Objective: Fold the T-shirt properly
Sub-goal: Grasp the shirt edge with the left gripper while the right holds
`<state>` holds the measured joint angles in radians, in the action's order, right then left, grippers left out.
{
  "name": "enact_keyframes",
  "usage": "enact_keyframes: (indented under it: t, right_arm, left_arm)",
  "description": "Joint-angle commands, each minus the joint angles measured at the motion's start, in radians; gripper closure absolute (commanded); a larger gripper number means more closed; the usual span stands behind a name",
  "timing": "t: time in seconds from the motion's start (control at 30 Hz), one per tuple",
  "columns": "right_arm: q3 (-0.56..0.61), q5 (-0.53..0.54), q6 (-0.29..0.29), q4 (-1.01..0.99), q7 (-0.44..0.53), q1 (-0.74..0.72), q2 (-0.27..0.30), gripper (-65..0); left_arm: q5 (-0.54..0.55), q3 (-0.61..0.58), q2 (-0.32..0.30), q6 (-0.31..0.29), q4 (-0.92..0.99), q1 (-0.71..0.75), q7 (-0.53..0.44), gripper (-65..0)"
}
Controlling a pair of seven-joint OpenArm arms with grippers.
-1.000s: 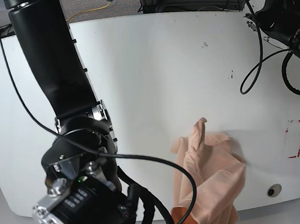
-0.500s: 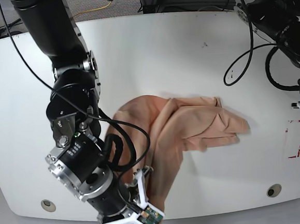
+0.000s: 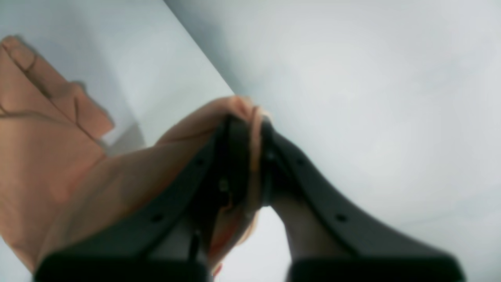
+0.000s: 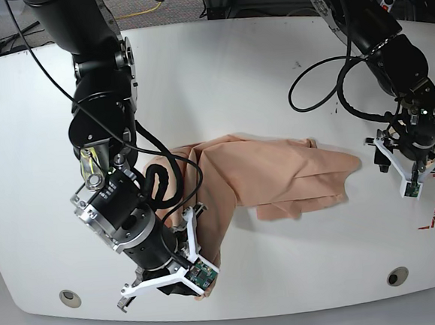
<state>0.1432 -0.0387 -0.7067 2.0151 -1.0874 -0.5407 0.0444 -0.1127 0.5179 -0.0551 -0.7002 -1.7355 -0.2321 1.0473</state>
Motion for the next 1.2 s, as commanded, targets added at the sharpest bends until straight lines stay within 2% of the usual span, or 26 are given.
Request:
enact_keyframes:
  t: [0.0, 0.17, 0.37, 0.53, 0.73, 1.17]
  right_arm:
    - [-0.004, 0.009, 0.009, 0.016, 0.026, -0.020, 0.012, 0.0]
    - [-0.004, 0.009, 0.009, 0.016, 0.033, 0.001, 0.019, 0.0]
    - [-0.004, 0.009, 0.009, 0.016, 0.033, 0.014, 0.019, 0.0]
    - [-0.004, 0.007, 0.009, 0.016, 0.033, 0.020, 0.019, 0.0]
    - [-0.004, 0.007, 0.009, 0.016, 0.033, 0.020, 0.019, 0.0]
    - [-0.009, 0.007, 0.009, 0.016, 0.033, 0.020, 0.019, 0.0]
  left_arm:
    - [0.005, -0.005, 0.013, 0.002, 0.045, -0.020, -0.091, -38.2]
    - [0.006, -0.005, 0.018, 0.002, 0.173, -0.025, -0.138, -38.2]
    - [0.112, 0.000, 0.008, 0.002, 0.334, -0.057, -0.203, -38.2]
    - [0.123, -0.005, -0.009, 0.002, 0.412, -0.072, -0.241, -38.2]
    - [0.123, 0.000, -0.012, 0.002, 0.520, -0.112, -0.247, -38.2]
    - [0.123, -0.005, -0.012, 0.002, 0.615, -0.122, -0.249, -37.9]
